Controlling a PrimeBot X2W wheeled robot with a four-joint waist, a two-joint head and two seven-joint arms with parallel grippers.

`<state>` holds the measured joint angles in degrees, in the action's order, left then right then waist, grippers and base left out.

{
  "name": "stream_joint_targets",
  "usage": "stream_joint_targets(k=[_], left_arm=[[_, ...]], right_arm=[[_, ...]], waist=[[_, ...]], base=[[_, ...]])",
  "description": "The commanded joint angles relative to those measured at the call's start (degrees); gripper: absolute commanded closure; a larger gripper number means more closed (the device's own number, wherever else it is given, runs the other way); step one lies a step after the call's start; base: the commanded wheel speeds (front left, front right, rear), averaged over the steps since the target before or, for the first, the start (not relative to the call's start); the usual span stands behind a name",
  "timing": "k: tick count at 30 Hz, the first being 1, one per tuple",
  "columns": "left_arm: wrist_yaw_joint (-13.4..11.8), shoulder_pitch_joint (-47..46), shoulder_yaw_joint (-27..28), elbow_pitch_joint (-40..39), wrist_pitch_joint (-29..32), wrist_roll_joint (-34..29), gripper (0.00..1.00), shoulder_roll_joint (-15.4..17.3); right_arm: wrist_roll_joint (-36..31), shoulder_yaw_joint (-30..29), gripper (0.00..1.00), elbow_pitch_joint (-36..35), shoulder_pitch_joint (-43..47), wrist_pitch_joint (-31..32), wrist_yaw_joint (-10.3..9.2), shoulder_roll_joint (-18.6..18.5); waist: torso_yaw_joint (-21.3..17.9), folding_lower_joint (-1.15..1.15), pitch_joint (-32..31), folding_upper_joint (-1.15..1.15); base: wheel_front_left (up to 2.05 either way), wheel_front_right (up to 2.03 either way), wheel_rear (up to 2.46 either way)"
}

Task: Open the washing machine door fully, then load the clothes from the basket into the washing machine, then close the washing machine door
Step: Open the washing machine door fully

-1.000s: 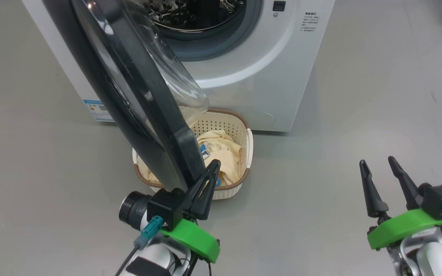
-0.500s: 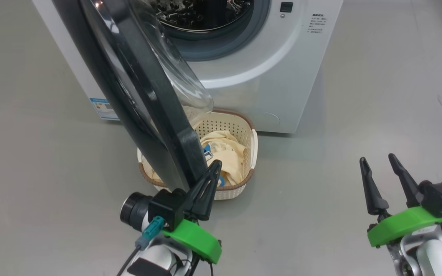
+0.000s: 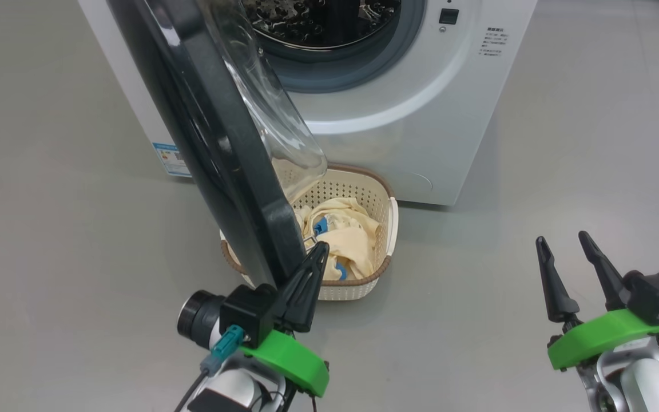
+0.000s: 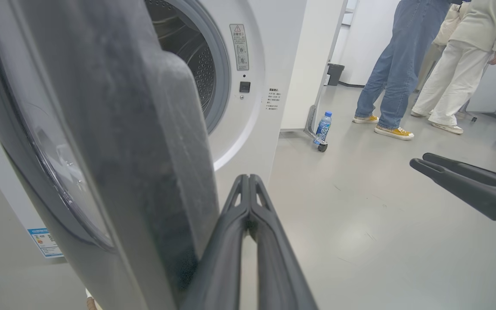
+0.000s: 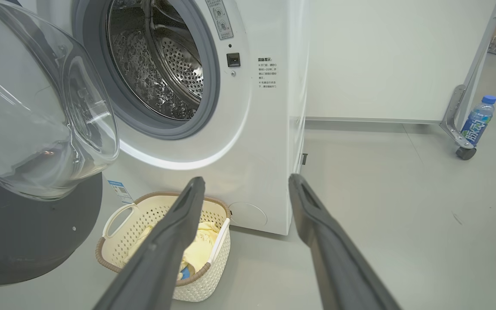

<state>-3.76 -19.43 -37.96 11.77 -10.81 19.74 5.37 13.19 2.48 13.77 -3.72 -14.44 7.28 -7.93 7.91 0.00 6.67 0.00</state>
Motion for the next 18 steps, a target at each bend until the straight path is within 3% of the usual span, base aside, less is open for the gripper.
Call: stream_joint_targets(k=[1,18], left_arm=[[-1.3,-1.6,3.3,-1.6,0.0,0.5,1.00,2.0],[-3.6,-0.1,4.1,-3.4,0.3,0.9,1.00,3.6]], right_arm=[[0.4,1.1,0.00,-1.5,-1.7,-0.6,0.21,-0.8],[0.4,1.4,0.00,-1.2,-1.1,-0.6,0.21,-1.3]], waist=[[0.3,0.00,-0.1,0.00],[2.8,0.00,-0.6,0.00]], base=[[0.00,0.00,0.00],[0.00,0.00,0.00]])
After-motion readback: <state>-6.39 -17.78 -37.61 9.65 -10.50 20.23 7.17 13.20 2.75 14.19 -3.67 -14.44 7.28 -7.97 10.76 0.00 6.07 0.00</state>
